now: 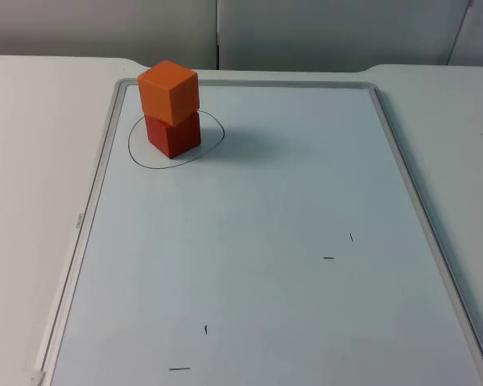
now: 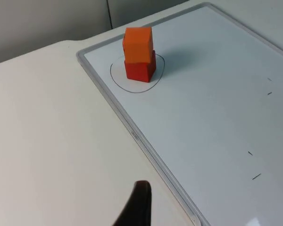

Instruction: Pick up one cube with the left hand and another cube with the right hand. First place the cube in the right hand at the target position, then stack the cube in the left hand on top.

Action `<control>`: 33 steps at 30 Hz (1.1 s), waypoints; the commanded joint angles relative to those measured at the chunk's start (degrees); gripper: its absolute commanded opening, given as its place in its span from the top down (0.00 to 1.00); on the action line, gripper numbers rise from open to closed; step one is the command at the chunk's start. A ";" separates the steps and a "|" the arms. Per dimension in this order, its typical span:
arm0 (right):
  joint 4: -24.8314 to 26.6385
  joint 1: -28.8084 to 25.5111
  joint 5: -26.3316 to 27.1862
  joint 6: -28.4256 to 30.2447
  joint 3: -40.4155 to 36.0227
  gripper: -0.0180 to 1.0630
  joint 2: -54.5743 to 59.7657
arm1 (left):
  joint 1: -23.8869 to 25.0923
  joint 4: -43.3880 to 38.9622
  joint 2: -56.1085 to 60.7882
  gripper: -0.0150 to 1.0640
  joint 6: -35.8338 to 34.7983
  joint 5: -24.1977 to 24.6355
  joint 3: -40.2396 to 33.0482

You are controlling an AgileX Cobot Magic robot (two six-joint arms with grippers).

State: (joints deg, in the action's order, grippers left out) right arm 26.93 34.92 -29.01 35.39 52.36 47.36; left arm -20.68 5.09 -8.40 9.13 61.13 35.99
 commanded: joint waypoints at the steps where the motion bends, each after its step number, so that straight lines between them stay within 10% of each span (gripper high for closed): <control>1: 0.42 0.17 -0.47 1.03 -0.34 0.33 -0.82 | -0.18 0.11 2.06 0.22 -0.74 0.10 -2.08; 19: 0.31 0.17 -2.46 1.03 -0.34 0.33 -1.33 | -0.18 -2.75 8.40 0.22 -3.98 0.64 -6.53; 33: 1.35 0.17 -2.46 1.03 -0.34 0.33 -1.33 | -0.18 -6.07 8.40 0.01 -8.68 0.64 -6.53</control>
State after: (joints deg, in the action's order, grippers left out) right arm 27.74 34.92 -31.57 35.96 52.36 46.42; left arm -20.68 -0.82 -0.23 1.12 62.22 29.97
